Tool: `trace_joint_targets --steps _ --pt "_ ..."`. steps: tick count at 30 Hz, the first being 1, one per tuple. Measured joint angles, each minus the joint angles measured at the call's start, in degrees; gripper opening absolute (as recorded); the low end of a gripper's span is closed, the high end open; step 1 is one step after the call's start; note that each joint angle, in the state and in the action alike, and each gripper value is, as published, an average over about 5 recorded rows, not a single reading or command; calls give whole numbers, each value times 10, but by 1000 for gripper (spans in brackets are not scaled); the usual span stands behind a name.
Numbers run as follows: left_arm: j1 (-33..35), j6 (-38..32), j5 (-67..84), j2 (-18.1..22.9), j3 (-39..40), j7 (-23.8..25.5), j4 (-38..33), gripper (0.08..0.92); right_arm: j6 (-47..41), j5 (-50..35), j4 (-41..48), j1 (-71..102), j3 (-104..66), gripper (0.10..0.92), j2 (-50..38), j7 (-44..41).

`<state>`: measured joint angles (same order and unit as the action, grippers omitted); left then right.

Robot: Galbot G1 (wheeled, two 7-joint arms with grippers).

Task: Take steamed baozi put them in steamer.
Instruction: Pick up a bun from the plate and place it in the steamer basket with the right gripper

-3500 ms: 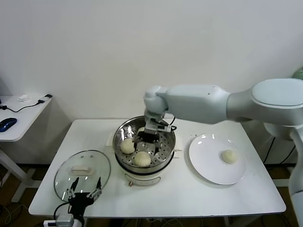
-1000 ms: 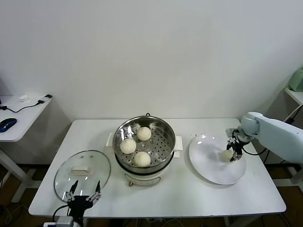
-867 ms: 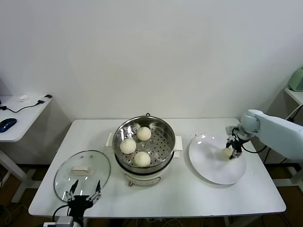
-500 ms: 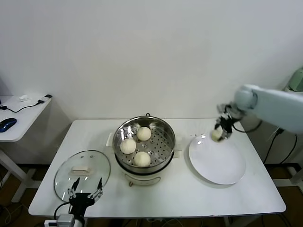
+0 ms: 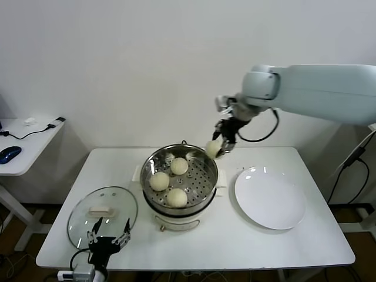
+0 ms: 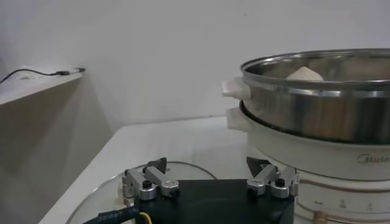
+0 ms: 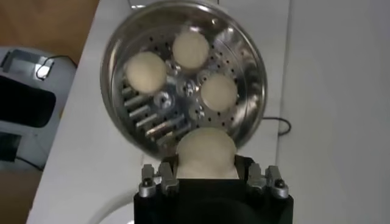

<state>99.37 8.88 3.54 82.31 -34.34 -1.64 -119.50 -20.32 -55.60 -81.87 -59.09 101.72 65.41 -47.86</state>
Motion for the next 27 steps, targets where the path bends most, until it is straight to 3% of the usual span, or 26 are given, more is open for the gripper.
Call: trace_joint_targets --steps 23,27 --pt "-2 -1 6 1 -1 -1 7 823 -60 19 37 135 1 628 68 89" --pt "-3 -1 7 1 -1 -1 7 823 -59 23 41 147 0 672 71 90"
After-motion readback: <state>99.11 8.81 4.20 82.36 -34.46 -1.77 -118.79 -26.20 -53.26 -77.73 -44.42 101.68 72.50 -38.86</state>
